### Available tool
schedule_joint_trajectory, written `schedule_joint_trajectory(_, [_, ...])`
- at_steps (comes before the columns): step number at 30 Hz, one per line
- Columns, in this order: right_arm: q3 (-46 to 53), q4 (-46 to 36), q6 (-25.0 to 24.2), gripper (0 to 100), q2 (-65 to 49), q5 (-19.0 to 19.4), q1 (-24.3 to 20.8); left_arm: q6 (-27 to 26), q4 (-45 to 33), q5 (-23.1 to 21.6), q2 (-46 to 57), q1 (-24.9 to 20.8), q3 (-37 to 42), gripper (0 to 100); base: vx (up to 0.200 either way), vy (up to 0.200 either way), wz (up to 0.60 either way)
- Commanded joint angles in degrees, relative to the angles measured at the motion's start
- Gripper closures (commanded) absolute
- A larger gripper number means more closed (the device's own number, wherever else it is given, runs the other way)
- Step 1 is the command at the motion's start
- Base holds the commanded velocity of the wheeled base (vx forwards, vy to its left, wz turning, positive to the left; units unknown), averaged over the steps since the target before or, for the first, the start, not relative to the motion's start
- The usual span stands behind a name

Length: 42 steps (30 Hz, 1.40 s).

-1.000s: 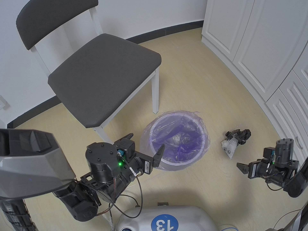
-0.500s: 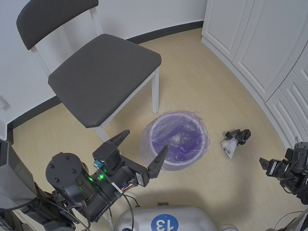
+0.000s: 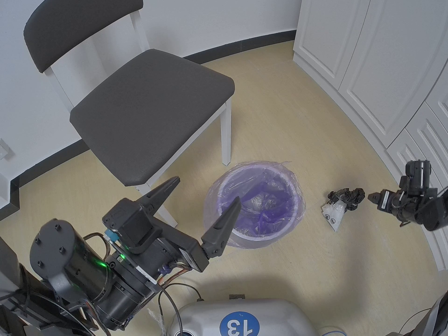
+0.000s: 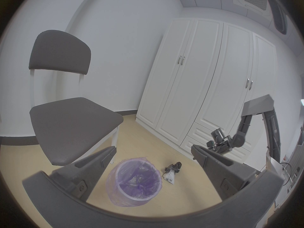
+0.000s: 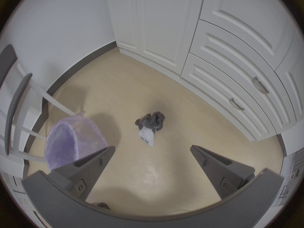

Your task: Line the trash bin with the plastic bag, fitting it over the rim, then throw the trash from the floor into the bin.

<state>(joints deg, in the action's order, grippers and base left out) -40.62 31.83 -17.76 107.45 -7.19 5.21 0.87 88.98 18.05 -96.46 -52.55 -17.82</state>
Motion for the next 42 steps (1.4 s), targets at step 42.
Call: schedule_joint_trajectory(42, [-56.7,-21.2,-8.8,0,44.3,9.6,8.8,0.9,1.0,2.4,1.0,5.8,2.1,0,0.0,0.0,0.0])
